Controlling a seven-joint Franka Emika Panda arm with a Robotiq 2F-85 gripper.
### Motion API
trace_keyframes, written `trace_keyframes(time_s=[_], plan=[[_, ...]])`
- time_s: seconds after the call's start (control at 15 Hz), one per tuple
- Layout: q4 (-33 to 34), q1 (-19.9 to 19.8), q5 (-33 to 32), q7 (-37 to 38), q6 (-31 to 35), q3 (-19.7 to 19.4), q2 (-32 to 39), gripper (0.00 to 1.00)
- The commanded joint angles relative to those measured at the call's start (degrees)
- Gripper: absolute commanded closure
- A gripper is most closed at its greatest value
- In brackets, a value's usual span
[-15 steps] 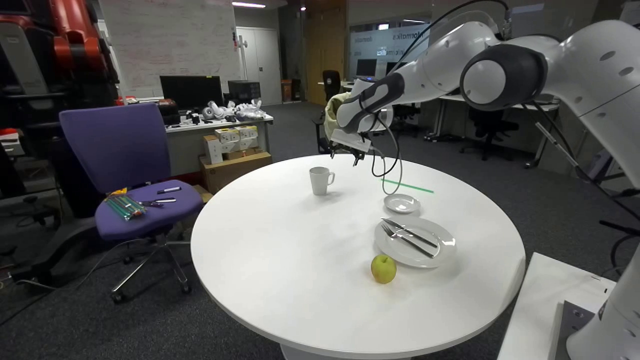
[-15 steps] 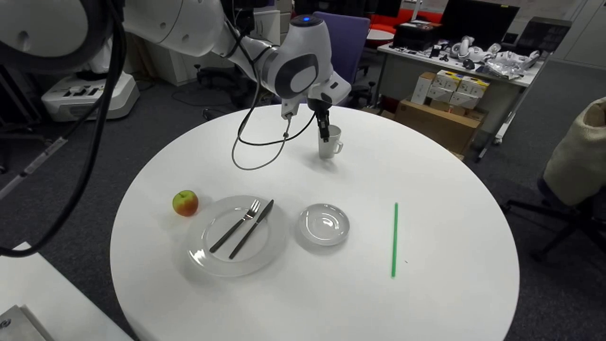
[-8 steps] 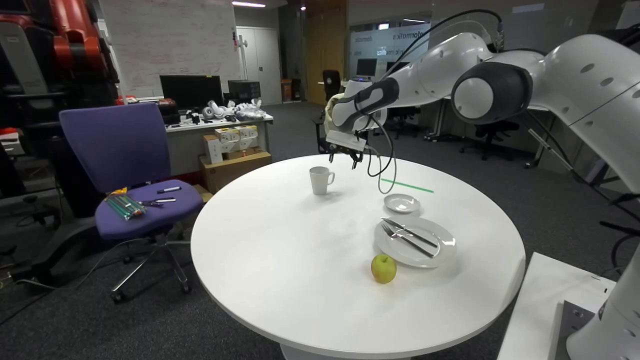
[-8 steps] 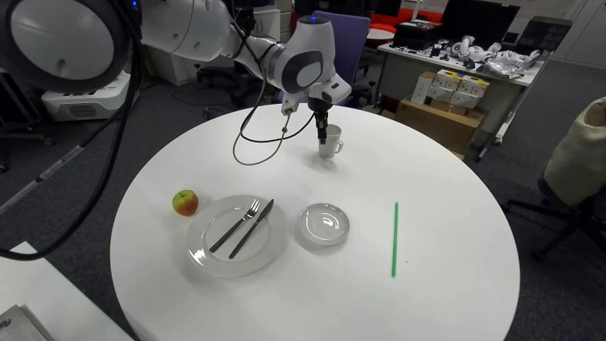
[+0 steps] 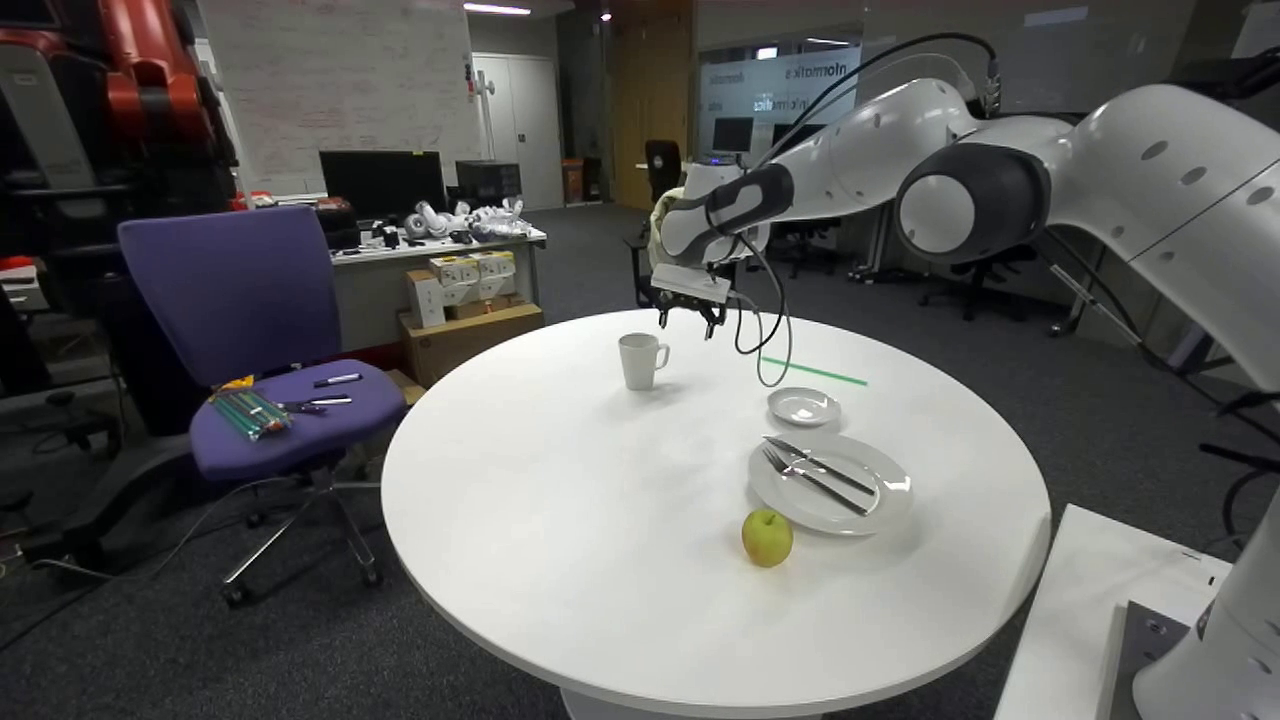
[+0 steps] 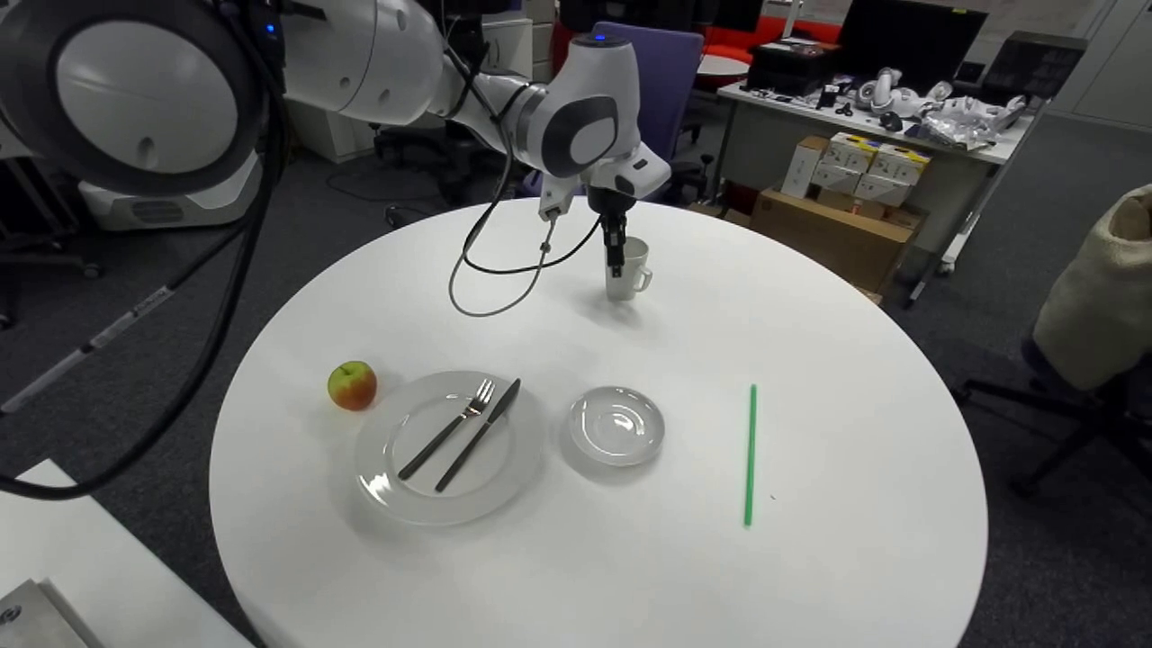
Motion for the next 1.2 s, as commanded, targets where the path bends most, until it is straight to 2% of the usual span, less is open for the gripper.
trace_keyframes(time_s=[0.0, 0.47, 0.67, 1.13], plan=[[2.54, -0.12, -1.78, 2.37, 0.91, -0.7, 3.15, 0.0], [12.67, -2.64, -0.1, 1.46, -0.26, 1.94, 11.01, 0.0], [15.5, -3.29, 0.37, 0.95, 0.85, 3.26, 11.76, 0.0], [20.15, -3.48, 1.98, 1.31, 0.03, 3.62, 13.03, 0.0]])
